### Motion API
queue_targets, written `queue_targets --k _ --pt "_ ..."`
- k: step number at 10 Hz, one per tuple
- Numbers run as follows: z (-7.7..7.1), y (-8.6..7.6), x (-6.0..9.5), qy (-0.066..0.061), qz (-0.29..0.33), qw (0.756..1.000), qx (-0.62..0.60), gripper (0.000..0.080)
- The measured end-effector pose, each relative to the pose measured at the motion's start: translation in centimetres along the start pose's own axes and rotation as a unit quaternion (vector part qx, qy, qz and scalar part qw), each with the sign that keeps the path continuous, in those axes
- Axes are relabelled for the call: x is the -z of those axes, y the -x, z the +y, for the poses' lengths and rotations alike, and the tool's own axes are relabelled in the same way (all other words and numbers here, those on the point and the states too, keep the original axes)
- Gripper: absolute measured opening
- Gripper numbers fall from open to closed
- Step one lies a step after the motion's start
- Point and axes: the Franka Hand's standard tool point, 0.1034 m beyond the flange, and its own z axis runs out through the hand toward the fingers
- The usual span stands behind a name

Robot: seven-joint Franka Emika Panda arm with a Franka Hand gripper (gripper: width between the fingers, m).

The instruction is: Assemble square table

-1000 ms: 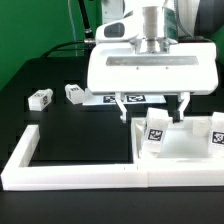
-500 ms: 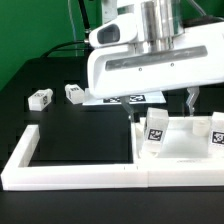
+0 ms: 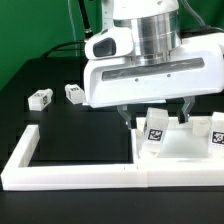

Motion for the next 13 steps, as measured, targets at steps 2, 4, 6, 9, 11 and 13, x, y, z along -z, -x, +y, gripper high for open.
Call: queue_targets --k 2,4,6,9,11,13 --pt "0.0 0.0 0.0 0.000 0.000 1.000 -0.023 0.0349" --pt "0.4 0.0 0.0 0.003 0.000 0.996 -0.093 0.0295" --pt "0.5 0.0 0.0 0.003 0.001 0.989 -0.150 0.0295" --pt "0.7 -0.1 -0.3 -0.009 0.013 0.938 -0.345 0.0295" --pt "0.8 -0.2 -0.4 -0.041 0.006 0.866 -0.498 0.0295" --pt "1.2 -0.3 -0.4 -0.066 -0.011 0.802 -0.594 0.0295"
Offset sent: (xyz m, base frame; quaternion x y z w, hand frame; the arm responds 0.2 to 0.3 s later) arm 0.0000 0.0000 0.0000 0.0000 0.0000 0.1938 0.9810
